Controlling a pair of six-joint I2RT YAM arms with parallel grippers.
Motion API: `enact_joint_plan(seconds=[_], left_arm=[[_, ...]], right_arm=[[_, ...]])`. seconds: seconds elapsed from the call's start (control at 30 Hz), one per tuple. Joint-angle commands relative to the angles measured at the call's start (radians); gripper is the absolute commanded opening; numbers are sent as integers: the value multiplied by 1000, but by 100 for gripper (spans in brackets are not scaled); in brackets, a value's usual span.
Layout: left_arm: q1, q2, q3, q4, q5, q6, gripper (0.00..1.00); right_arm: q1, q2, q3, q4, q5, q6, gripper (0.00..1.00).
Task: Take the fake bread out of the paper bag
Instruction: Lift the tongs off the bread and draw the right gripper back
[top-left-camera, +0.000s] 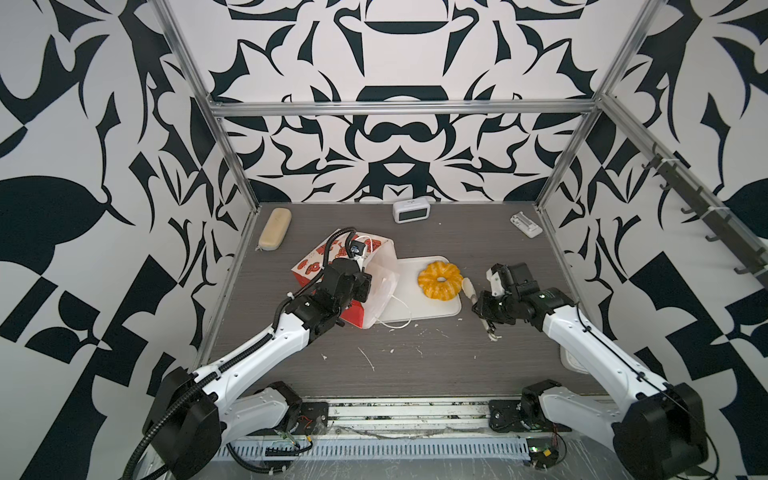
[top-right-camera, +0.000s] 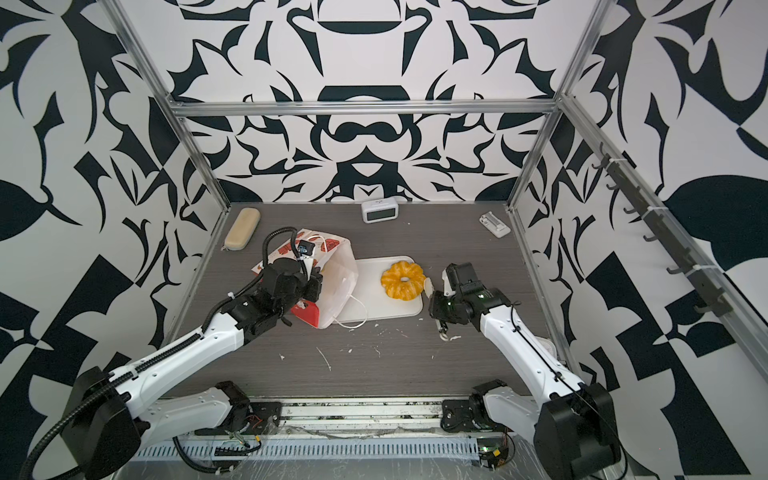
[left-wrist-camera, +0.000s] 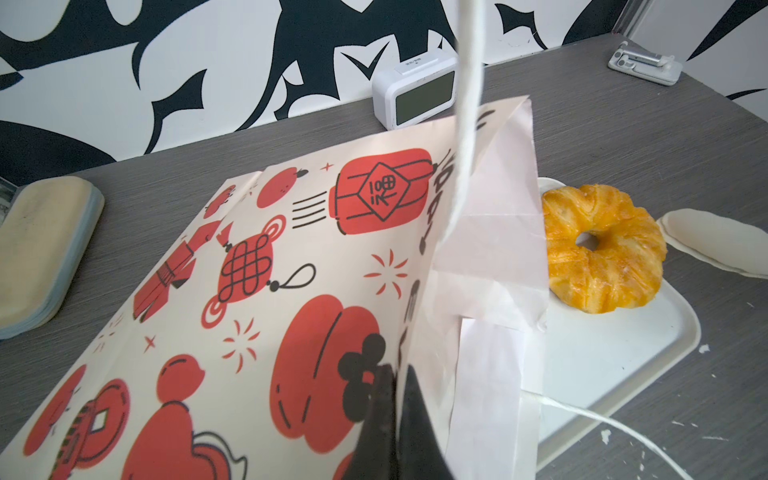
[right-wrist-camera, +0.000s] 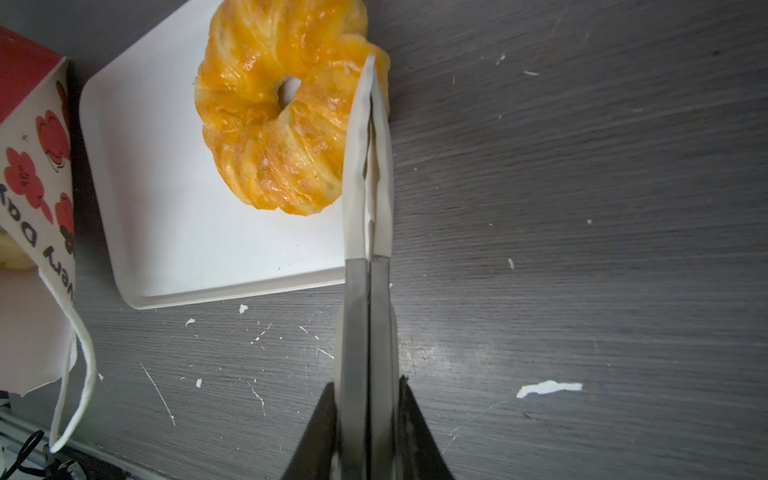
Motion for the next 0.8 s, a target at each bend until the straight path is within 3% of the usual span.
enact_joint_plan(seconds=[0.0,0.2,0.57,0.77], left_arm=[[0,-10,9,19,-13,2,0],[0,-11,11,19,-13,4,0],[1,-109,3,38,-86,-4,0],[1,-154,3,6,-111,5,0]], right_arm=[[3,16,47,43,-64,-15,18],[2,10,77,60,-79,-12,18],[1,8,64,83,107,-33,18],[2,137,78,142,28,-58,18]])
